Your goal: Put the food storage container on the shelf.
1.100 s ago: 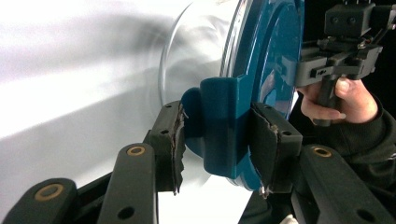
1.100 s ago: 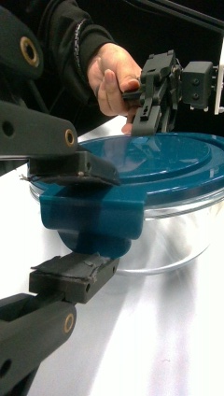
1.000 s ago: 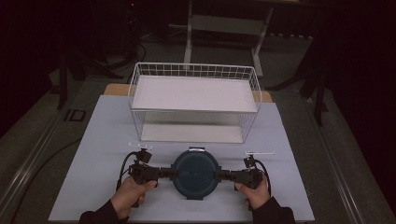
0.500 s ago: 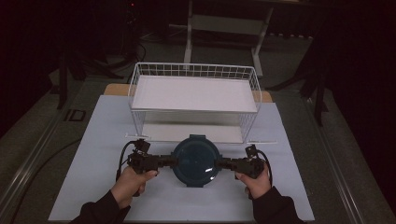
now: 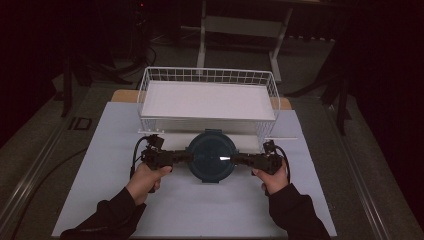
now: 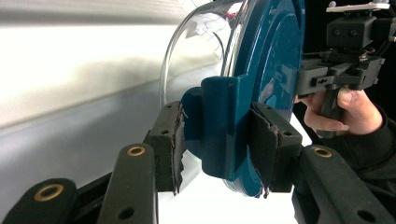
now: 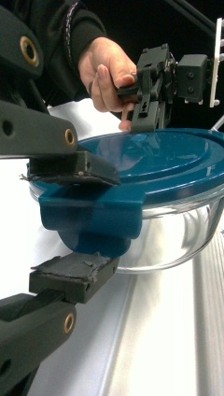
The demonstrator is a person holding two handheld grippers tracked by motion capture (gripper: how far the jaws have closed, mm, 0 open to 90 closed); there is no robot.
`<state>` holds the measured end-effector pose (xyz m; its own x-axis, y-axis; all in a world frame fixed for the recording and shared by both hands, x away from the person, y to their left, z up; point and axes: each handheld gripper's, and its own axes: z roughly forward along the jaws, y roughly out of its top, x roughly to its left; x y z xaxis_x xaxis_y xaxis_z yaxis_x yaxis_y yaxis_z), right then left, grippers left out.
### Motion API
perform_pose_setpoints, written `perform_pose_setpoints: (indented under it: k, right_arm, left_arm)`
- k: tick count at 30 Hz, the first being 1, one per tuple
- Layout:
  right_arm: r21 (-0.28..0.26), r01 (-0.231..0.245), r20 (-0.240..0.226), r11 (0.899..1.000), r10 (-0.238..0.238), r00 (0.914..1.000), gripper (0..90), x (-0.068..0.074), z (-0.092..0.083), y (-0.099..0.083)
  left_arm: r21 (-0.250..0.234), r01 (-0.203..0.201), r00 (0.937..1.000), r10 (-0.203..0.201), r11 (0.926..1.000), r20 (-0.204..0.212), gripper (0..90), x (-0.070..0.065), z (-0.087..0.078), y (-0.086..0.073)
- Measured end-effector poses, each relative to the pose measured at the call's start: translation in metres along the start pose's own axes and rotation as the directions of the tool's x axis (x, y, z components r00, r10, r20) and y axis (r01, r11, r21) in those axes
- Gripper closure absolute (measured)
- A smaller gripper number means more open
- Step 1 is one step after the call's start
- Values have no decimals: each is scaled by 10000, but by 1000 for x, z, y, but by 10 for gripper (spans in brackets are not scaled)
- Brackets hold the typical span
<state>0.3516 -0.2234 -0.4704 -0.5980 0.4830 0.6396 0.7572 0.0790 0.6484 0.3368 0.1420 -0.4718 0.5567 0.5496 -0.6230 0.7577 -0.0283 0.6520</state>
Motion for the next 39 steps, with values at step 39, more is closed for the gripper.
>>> perform_pose_setpoints:
  k: [39]
  right_arm:
    - [-1313,-416,1107,9905,564,9923,469,-55,40,12]
  left_arm:
    - [-1356,420,9983,-469,9899,-335,488,65,43,14]
